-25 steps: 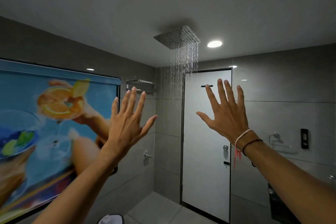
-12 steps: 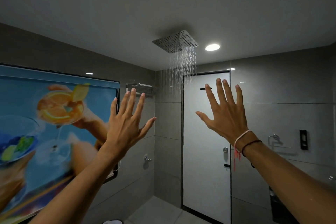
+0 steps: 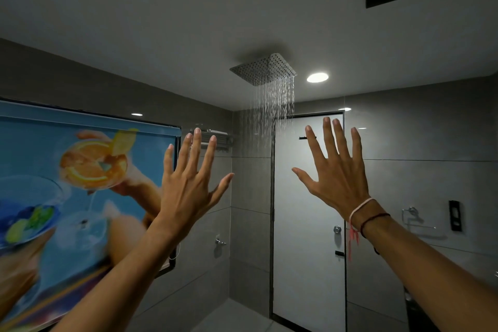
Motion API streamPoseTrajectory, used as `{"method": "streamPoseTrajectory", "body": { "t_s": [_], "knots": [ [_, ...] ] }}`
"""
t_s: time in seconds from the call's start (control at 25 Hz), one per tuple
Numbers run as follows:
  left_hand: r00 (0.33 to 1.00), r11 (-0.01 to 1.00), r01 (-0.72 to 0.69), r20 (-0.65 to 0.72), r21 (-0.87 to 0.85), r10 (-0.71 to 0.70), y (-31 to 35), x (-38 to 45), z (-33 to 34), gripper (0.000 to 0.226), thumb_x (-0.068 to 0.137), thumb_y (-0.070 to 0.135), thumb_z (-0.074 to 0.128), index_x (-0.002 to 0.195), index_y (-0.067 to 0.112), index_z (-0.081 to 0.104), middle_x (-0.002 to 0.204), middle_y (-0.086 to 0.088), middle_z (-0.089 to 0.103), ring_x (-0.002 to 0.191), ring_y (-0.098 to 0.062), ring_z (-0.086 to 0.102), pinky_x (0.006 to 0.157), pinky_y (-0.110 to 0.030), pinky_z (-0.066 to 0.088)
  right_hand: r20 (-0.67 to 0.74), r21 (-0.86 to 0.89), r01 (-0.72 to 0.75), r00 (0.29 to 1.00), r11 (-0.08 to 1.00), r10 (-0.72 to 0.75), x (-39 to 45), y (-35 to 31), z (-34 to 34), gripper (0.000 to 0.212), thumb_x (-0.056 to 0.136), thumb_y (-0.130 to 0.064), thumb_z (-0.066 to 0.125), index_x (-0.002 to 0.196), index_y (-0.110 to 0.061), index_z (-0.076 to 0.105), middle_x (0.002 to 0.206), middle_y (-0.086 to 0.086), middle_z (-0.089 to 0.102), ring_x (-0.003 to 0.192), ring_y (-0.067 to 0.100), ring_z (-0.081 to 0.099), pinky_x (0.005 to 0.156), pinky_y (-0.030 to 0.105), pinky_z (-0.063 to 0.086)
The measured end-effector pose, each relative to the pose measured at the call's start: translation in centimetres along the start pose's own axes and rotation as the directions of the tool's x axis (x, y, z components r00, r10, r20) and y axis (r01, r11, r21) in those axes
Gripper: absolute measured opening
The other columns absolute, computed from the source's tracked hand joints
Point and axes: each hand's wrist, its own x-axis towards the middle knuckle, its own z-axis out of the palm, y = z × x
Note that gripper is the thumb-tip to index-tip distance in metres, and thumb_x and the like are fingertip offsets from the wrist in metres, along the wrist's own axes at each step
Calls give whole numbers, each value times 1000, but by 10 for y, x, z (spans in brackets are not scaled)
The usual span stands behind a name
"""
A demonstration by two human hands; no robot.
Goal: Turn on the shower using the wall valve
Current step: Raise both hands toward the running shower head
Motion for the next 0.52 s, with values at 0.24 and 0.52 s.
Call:
{"method": "streamPoseTrajectory", "body": {
  "t_s": [0.24, 0.52],
  "knots": [
    [1000, 1000, -1, -10, 0, 1, -1, -2, 4, 89, 91, 76, 21, 160, 21, 12, 169, -17, 9, 156, -31, 12, 123, -61, 13, -16, -12, 5, 1000, 1000, -6, 0, 3, 2, 98, 90, -78, 34, 166, -16, 32, 171, 25, 22, 159, 45, 20, 125, 69, 20],
    [1000, 1000, -7, -11, -6, 7, 3, 2, 6, 89, 91, 76, 23, 161, 20, 12, 169, -17, 7, 156, -32, 12, 124, -58, 7, -54, 1, -8, 999, 1000, 8, -5, 7, 6, 98, 90, -76, 25, 164, -14, 37, 170, 26, 26, 157, 46, 23, 125, 69, 20]
  ]
}}
